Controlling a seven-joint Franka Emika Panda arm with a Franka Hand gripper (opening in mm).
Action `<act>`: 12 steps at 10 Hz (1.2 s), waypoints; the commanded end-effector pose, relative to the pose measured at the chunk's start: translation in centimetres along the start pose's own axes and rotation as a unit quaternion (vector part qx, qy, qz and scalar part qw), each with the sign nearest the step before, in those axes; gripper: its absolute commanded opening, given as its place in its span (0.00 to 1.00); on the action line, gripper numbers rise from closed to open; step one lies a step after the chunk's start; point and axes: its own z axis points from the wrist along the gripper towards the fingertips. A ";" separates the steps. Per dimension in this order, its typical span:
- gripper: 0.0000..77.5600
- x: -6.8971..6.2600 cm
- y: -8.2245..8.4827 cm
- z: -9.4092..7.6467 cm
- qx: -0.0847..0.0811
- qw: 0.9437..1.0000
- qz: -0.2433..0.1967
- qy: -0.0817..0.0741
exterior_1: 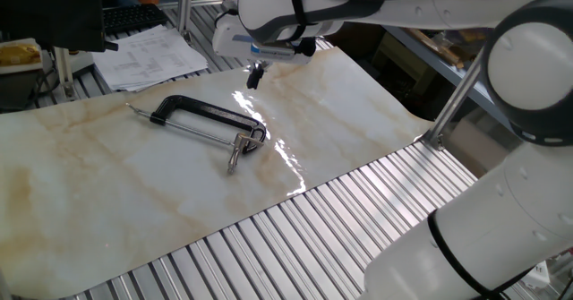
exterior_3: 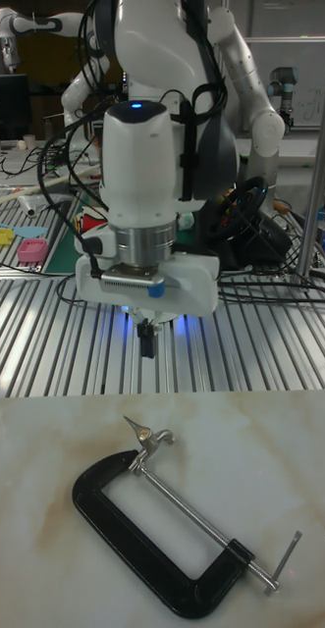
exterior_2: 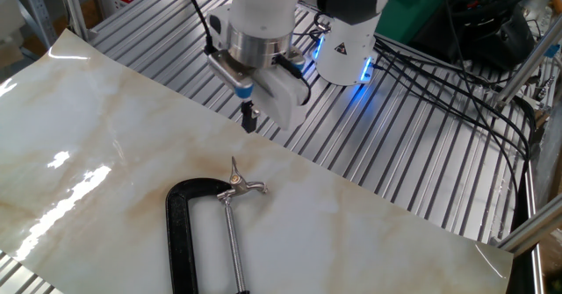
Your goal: Turn off the water tap
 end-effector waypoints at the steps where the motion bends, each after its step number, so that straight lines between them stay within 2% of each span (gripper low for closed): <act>1: 0.00 -2.6 -1.0 1.1 -0.004 1.000 -0.013 0.000; 7: 0.00 -3.0 -2.5 2.9 -0.006 1.000 -0.015 0.001; 12: 0.00 -2.9 -2.9 3.1 -0.011 1.000 -0.004 0.003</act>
